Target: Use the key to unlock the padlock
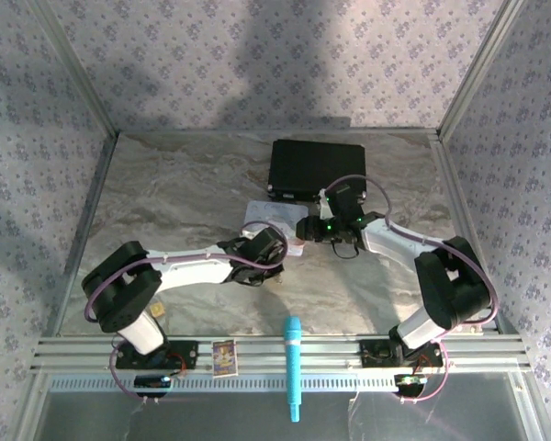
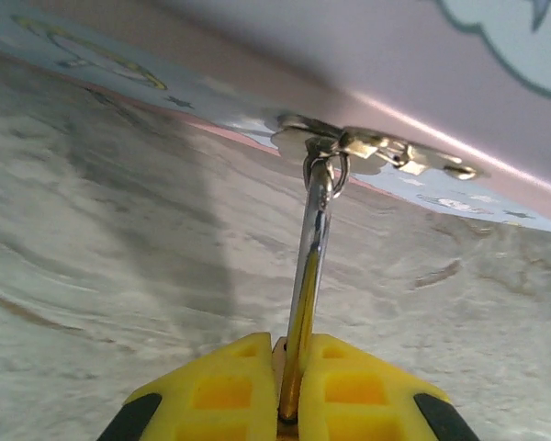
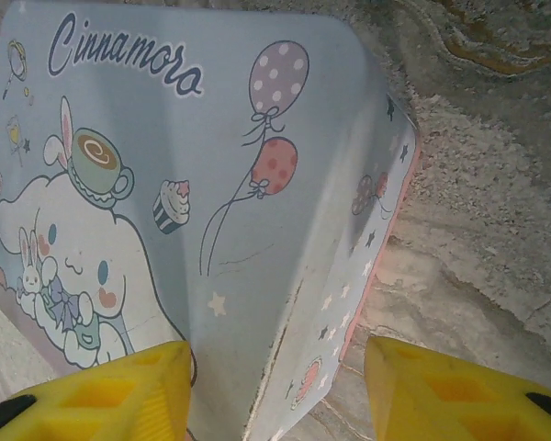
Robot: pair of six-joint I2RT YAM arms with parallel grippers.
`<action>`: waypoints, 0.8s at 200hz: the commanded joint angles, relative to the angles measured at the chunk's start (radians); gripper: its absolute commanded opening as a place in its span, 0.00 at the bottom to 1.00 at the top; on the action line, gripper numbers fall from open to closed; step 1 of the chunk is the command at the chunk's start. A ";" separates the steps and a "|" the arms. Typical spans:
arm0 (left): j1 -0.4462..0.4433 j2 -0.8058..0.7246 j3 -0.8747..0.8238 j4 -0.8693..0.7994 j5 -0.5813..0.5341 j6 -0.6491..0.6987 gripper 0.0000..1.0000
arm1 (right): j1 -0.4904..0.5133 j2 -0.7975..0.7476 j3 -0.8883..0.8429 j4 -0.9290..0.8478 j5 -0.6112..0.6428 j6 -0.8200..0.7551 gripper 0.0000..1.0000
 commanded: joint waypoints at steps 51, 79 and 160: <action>0.015 0.102 0.159 -0.486 -0.178 0.212 0.03 | -0.002 0.052 0.005 -0.055 0.038 -0.013 0.51; 0.017 0.155 0.219 -0.575 -0.231 0.233 0.03 | 0.001 0.060 0.007 -0.053 0.032 -0.008 0.50; -0.050 0.198 0.226 -0.474 -0.207 0.178 0.19 | 0.005 0.092 -0.009 -0.028 0.025 0.006 0.50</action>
